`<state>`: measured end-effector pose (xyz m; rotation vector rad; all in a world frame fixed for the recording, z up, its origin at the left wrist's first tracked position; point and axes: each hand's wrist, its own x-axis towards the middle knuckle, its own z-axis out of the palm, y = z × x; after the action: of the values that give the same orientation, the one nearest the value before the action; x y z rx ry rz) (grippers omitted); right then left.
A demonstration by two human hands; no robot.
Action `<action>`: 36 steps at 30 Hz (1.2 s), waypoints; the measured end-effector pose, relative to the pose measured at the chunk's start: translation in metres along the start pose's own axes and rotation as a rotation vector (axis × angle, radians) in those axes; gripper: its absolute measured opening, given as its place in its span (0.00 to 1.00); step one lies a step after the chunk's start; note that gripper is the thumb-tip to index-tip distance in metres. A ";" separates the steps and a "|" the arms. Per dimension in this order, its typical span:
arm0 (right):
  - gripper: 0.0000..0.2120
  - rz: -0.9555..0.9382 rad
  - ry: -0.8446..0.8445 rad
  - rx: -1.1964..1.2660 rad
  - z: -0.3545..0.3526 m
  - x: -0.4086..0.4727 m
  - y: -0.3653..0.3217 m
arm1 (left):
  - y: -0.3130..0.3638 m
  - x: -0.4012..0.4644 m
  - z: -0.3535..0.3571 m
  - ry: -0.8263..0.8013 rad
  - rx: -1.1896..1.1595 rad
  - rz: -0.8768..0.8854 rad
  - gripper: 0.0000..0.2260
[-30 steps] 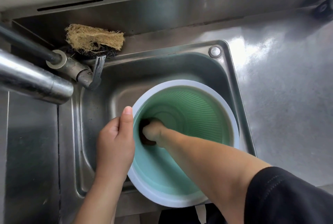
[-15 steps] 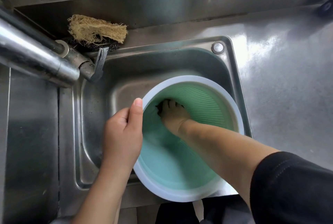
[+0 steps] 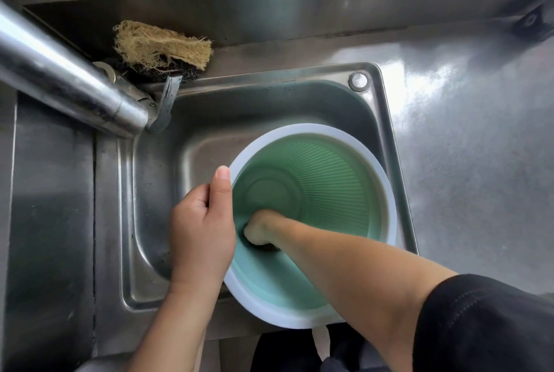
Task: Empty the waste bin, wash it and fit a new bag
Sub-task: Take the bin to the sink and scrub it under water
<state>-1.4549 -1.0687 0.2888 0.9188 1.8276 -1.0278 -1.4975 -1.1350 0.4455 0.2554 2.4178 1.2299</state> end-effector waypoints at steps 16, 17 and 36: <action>0.09 -0.293 -0.142 0.465 -0.028 -0.086 0.022 | 0.004 0.004 0.008 0.026 0.029 0.002 0.29; 0.11 -0.332 -0.167 0.264 -0.031 -0.090 0.029 | 0.004 0.003 0.007 0.025 0.032 0.002 0.29; 0.26 -0.096 0.223 -1.084 -0.035 0.005 0.084 | 0.006 -0.012 0.021 0.018 0.084 0.097 0.27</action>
<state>-1.3944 -1.0025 0.2713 0.2673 2.2034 0.1156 -1.4772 -1.1203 0.4422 0.3922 2.5025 1.1773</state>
